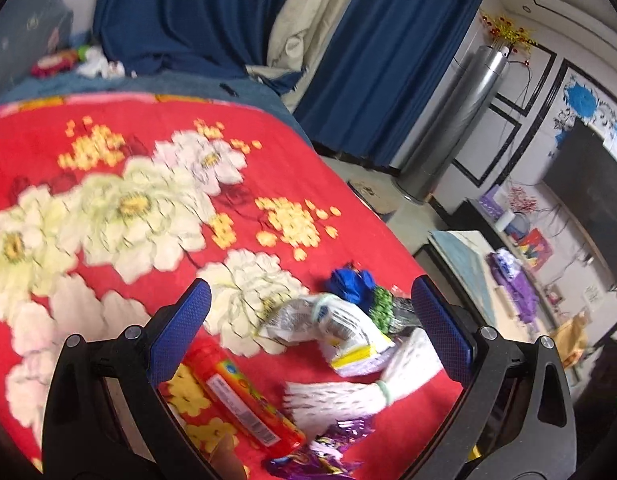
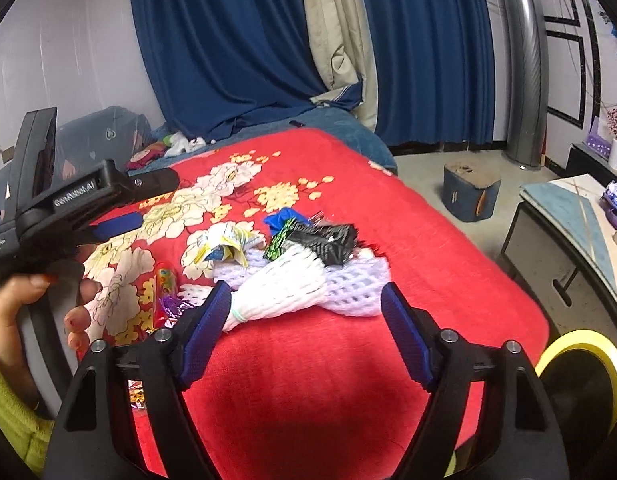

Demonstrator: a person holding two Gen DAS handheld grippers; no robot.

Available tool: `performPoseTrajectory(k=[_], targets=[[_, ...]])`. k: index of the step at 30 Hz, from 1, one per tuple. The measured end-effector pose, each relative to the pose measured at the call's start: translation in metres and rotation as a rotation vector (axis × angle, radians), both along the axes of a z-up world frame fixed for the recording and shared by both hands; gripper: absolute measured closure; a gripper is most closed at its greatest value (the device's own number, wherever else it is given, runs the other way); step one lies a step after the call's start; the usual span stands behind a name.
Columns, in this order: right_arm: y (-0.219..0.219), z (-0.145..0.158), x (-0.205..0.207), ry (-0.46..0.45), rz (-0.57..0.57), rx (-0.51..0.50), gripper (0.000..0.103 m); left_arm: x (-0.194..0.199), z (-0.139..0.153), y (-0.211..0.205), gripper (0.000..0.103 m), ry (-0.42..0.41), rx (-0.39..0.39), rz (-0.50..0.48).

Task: Collect trash
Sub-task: 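Grasp the white printed wrapper with the left tool while the right tool grasps the white foam net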

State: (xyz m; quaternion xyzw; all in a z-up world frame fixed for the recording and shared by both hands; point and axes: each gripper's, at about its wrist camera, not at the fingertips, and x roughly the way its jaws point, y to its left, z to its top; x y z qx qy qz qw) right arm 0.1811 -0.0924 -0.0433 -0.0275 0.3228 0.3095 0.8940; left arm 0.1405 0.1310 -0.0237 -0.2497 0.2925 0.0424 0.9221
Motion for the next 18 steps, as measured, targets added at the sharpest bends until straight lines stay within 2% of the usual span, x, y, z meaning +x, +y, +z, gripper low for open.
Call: performPoseTrajectory(k=[2, 8, 13, 15, 16, 18], targets=[[0.005, -0.003, 0.003, 0.014, 0.003, 0.000, 0.037, 0.003, -0.005, -0.001, 0.018, 0.010, -0.046, -0.021], [0.012, -0.010, 0.013, 0.059, 0.006, 0.027, 0.044, 0.014, -0.017, -0.009, 0.027, 0.042, -0.146, -0.076], [0.015, -0.016, 0.023, 0.120, 0.009, 0.063, 0.053, 0.024, -0.029, -0.012, 0.031, 0.089, -0.201, -0.096], [0.016, -0.018, 0.025, 0.137, 0.018, 0.069, 0.065, 0.026, -0.033, -0.014, 0.032, 0.103, -0.213, -0.100], [0.018, -0.019, 0.026, 0.143, 0.024, 0.066, 0.068, 0.026, -0.035, -0.015, 0.037, 0.110, -0.218, -0.103], [0.019, -0.020, 0.026, 0.144, 0.034, 0.065, 0.086, 0.027, -0.038, -0.016, 0.043, 0.120, -0.224, -0.108]])
